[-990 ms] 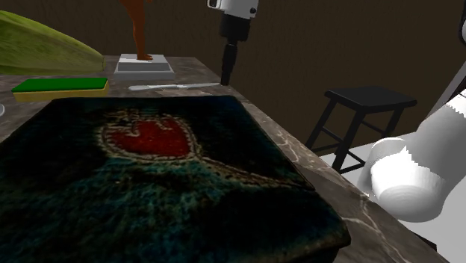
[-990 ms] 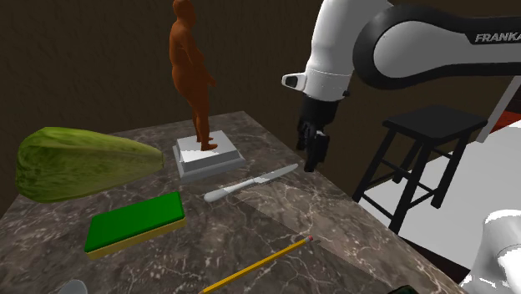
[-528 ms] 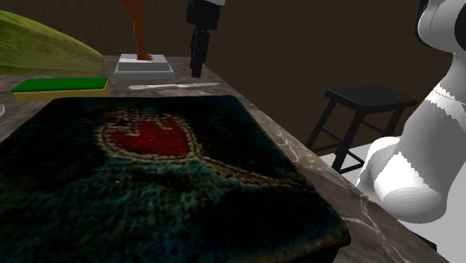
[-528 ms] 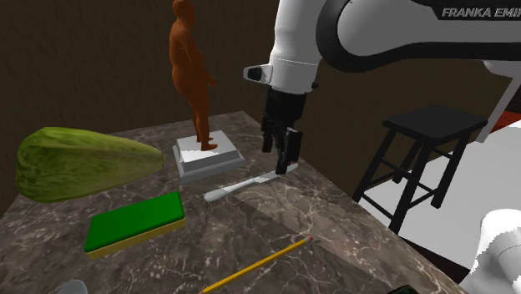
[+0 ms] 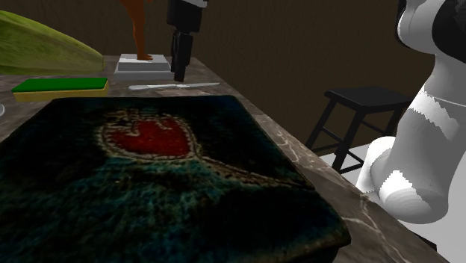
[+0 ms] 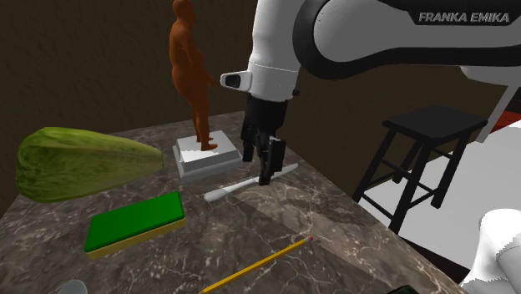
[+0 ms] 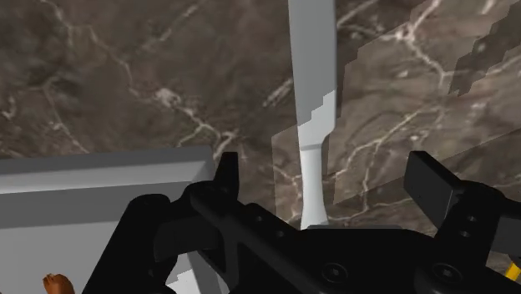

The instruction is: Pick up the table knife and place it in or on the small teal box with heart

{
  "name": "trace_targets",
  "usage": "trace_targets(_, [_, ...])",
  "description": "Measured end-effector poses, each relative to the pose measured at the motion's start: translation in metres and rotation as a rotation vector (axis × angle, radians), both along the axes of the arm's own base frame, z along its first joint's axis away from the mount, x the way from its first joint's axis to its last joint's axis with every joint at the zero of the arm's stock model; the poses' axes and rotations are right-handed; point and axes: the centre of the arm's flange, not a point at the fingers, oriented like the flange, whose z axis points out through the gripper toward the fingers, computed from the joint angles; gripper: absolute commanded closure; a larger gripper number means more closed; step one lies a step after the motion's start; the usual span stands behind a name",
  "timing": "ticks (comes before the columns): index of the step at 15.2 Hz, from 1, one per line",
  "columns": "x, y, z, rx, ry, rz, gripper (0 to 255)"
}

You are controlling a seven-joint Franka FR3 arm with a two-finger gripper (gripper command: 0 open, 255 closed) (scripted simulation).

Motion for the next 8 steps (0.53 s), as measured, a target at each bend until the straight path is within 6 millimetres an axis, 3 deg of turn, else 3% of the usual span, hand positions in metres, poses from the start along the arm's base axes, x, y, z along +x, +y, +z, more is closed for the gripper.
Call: trace_targets(8, [-0.0015,0.0038,-0.0113,0.007,-0.015,0.004,0])
